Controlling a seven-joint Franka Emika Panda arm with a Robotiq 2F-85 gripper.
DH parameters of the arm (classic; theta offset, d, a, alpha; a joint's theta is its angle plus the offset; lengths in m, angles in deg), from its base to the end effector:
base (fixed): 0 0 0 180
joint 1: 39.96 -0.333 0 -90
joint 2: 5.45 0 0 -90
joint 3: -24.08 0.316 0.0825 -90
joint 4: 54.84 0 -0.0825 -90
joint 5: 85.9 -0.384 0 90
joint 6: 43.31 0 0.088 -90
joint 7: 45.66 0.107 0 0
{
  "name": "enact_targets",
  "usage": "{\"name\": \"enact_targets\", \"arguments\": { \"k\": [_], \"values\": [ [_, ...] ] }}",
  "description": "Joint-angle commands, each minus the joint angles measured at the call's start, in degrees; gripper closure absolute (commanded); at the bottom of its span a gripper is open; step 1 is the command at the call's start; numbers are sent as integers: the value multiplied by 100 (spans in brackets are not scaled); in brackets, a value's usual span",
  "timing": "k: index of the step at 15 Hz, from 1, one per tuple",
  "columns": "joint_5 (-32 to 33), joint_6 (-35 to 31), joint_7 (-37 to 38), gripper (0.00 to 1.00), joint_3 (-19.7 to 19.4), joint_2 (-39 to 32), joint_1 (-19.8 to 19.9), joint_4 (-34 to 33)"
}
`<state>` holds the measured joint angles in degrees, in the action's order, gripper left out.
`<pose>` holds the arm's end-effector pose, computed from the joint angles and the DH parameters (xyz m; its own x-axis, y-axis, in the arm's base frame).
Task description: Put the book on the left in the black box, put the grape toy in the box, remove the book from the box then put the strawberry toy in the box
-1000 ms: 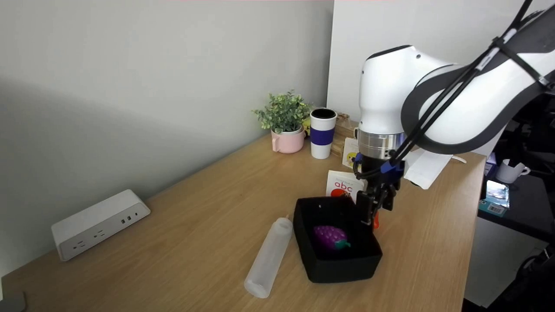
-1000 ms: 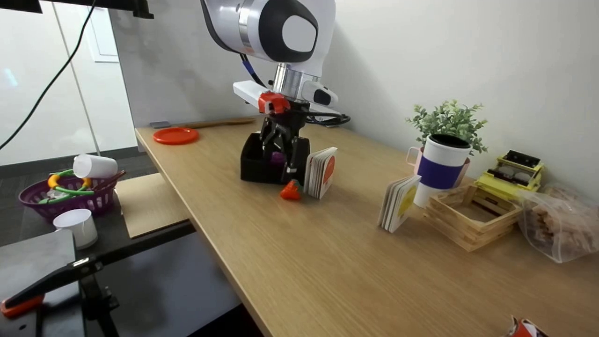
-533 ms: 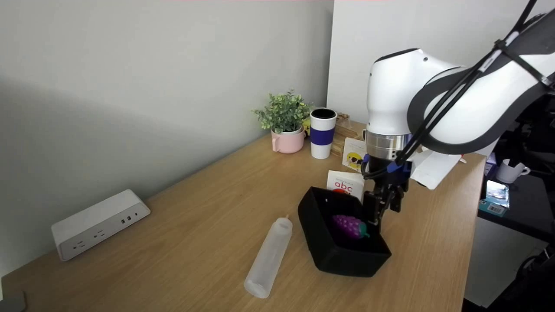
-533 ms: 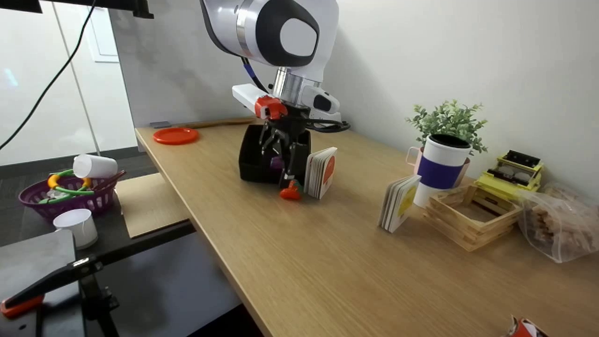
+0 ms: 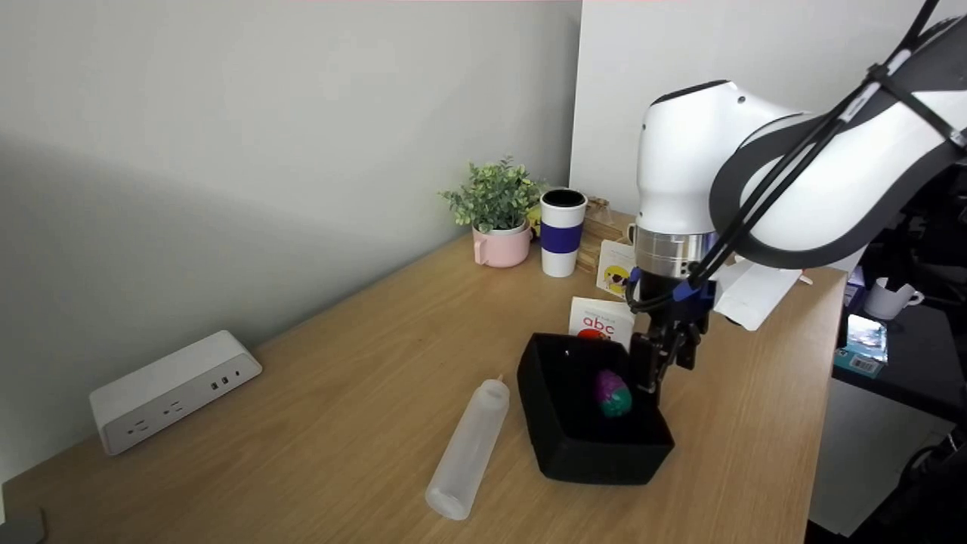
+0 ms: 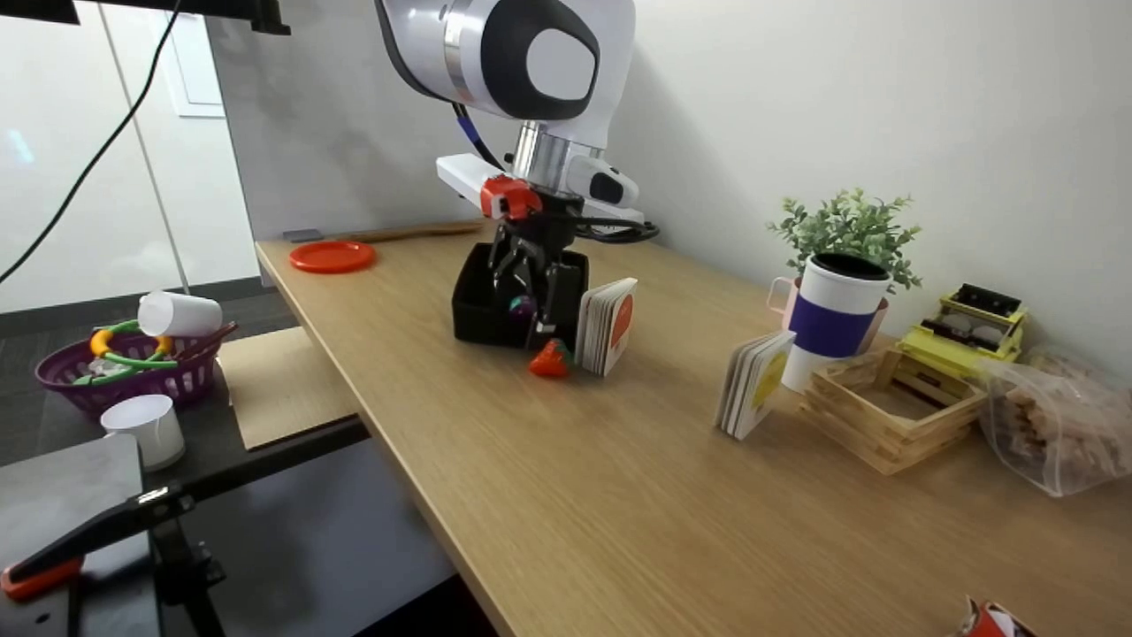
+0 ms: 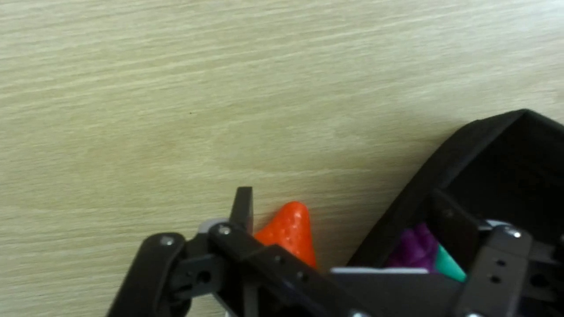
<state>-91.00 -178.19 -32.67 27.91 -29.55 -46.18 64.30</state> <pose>0.5629 0.1010 0.2114 0.9798 -0.1170 -0.1622 -0.1258 -0.9910 -0.0451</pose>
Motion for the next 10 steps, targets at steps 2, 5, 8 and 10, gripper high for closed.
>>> {"name": "enact_targets", "arguments": {
  "k": [2, 5, 8, 10],
  "values": [
    [85, 64, 55, 0, -46, 112, -100, 48],
    [169, 52, 104, 0, -57, 162, -174, 27],
    [335, 54, 174, 0, -74, 223, -270, 5],
    [488, 64, 270, 0, -86, 285, -341, 3]
  ]
}}
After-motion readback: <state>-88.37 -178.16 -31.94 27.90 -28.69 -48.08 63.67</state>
